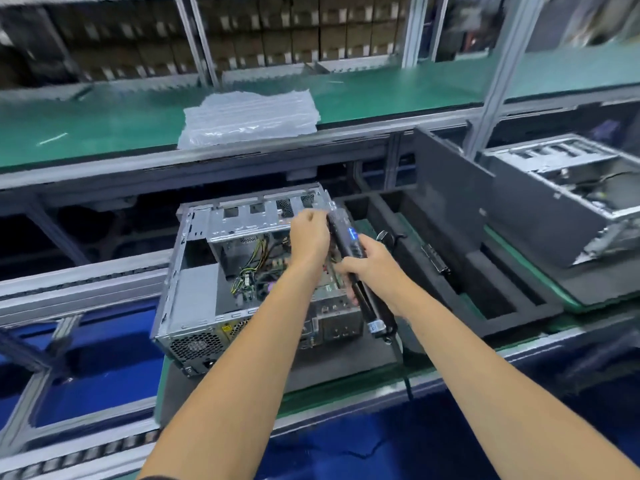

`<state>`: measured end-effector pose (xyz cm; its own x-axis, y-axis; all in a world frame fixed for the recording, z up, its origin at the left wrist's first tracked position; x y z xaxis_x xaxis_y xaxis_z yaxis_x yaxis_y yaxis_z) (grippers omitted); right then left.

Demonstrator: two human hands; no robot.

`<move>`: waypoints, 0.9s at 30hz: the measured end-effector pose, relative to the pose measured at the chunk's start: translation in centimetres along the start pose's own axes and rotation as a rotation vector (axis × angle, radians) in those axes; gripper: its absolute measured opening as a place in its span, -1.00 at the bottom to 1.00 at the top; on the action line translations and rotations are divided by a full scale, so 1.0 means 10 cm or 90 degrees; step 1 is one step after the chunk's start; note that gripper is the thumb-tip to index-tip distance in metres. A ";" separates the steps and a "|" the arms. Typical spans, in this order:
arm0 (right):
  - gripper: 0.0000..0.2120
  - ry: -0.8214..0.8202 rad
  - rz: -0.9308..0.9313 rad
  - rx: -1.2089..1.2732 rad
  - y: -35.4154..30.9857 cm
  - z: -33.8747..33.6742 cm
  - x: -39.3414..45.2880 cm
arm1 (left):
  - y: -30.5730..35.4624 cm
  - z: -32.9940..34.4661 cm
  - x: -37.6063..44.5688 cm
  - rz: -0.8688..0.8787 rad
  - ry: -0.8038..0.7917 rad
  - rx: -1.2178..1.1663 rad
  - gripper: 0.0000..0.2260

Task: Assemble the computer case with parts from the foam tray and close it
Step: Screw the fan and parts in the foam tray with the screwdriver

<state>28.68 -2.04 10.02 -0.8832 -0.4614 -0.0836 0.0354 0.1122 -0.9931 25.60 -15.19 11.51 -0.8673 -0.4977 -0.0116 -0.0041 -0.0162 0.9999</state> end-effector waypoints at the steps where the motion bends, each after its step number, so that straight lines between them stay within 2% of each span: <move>1: -0.81 0.015 0.004 -0.003 0.00 -0.12 0.03 | 0.01 0.12 0.05 0.009 -0.013 0.020 -0.84; 8: -0.67 0.076 0.065 -0.022 0.26 -0.97 0.26 | -0.04 1.04 0.36 0.032 -0.069 0.134 -0.82; 12: -0.74 0.122 0.103 -0.021 0.52 -1.51 0.46 | -0.29 1.65 0.60 0.015 -0.085 0.208 -0.83; 16: -0.78 0.140 0.151 -0.027 0.82 -2.13 0.74 | -0.80 2.30 0.82 -0.108 -0.142 0.278 -0.81; 18: -0.80 0.137 0.168 -0.045 0.93 -2.42 0.89 | -1.17 2.61 0.81 -0.185 -0.216 0.338 -0.75; 19: -0.80 0.130 0.176 -0.064 0.98 -2.54 0.96 | -1.38 2.77 0.77 -0.226 -0.254 0.345 -0.77; 21: -0.65 0.116 0.201 -0.104 1.08 -2.76 1.09 | -1.70 3.02 0.66 -0.310 -0.299 0.324 -0.93; 22: -0.64 0.110 0.210 -0.111 1.12 -2.84 1.14 | -1.81 3.10 0.65 -0.337 -0.290 0.333 -0.92; 25: -0.84 0.100 0.216 -0.114 1.22 -2.99 1.25 | -1.93 3.21 0.81 -0.311 -0.232 0.451 -0.57; 27: -0.82 0.090 0.224 -0.111 1.27 -3.03 1.30 | -1.96 3.22 0.92 -0.294 -0.203 0.517 -0.59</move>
<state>3.47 20.09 -1.21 -0.8869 -0.2448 -0.3918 0.2781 0.3944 -0.8759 1.67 8.52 -7.79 -0.7873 -0.3327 -0.5191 -0.6133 0.5089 0.6040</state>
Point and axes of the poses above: each hand's wrist, its own x-axis towards the middle knuckle, its own z-axis out of the palm, y = z × x, the point moved 8 cm from there along x, towards the middle knuckle, and after that the axes turned 2 degrees about -x, right-handed, at the moved point
